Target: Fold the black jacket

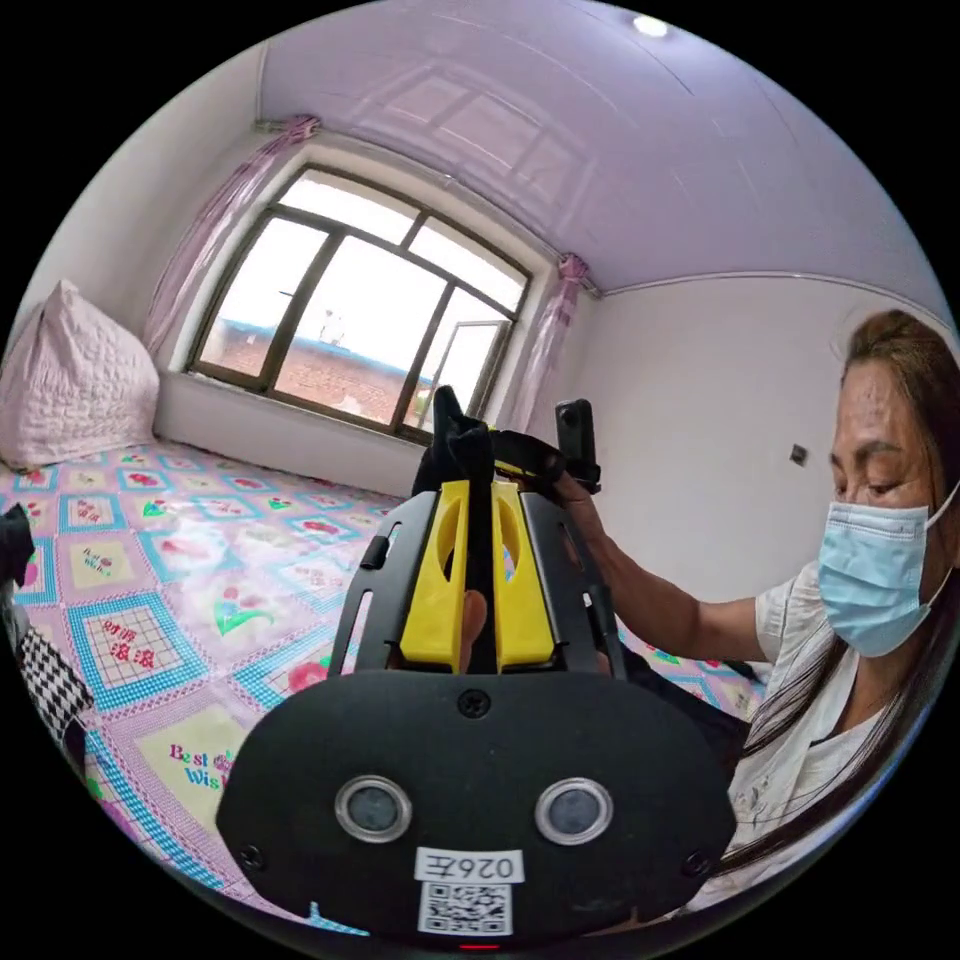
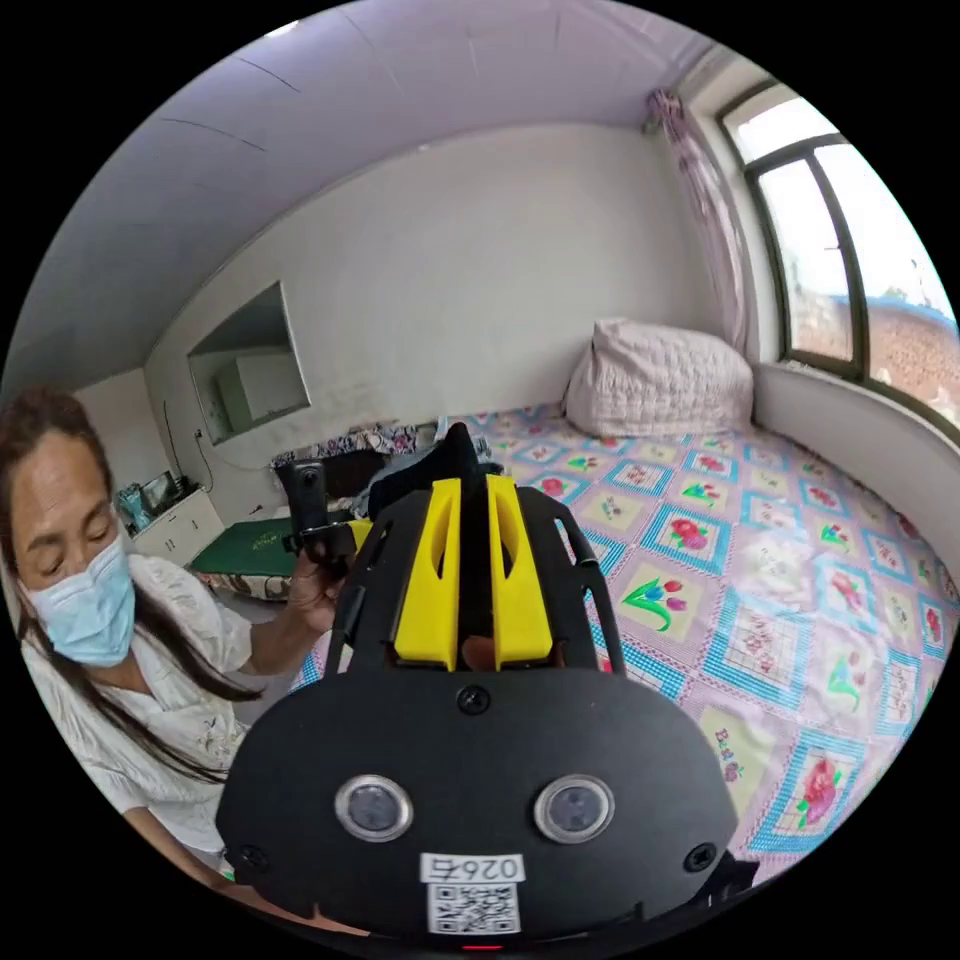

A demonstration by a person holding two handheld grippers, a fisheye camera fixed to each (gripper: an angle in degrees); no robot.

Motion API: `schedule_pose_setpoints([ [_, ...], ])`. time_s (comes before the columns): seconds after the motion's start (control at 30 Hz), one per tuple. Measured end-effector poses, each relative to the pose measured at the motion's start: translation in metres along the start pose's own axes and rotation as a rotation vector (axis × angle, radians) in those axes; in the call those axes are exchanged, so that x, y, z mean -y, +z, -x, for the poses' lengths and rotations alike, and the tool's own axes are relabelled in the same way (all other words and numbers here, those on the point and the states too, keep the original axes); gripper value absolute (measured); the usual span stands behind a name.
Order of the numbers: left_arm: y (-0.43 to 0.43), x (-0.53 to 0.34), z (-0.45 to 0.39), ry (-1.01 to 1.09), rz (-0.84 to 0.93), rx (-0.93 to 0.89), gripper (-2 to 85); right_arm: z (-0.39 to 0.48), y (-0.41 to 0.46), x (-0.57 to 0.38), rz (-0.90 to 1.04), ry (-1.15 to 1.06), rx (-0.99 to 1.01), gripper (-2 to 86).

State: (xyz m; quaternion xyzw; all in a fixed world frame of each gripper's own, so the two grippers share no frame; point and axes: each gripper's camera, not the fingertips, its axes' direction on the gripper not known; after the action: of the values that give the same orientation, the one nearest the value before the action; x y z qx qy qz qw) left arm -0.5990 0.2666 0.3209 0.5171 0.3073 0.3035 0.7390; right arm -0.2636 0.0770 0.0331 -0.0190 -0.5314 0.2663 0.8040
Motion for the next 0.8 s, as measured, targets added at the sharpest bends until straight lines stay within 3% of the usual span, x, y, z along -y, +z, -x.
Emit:
schedule_pose_setpoints([
  [0.17, 0.068, -0.022, -0.126, 0.097, 0.084, -0.193, 4.5, 0.069, -0.210, -0.068, -0.123, 0.031, -0.181, 0.5],
  [0.37, 0.180, -0.137, -0.253, 0.057, 0.368, -0.388, 4.8, 0.105, -0.346, -0.235, -0.147, 0.289, -0.359, 0.6],
  [0.53, 0.250, -0.271, -0.311, -0.011, 0.789, -0.387, 4.2, 0.074, -0.358, -0.379, 0.001, 0.670, -0.319, 4.5],
  [0.67, 0.245, -0.293, -0.305, -0.086, 0.823, -0.342, -0.2, 0.074, -0.380, -0.431, -0.083, 0.886, -0.399, 7.6],
  [0.8, 0.252, -0.275, -0.267, -0.054, 0.758, -0.159, -0.9, 0.067, -0.372, -0.394, -0.112, 0.860, -0.466, 6.9],
])
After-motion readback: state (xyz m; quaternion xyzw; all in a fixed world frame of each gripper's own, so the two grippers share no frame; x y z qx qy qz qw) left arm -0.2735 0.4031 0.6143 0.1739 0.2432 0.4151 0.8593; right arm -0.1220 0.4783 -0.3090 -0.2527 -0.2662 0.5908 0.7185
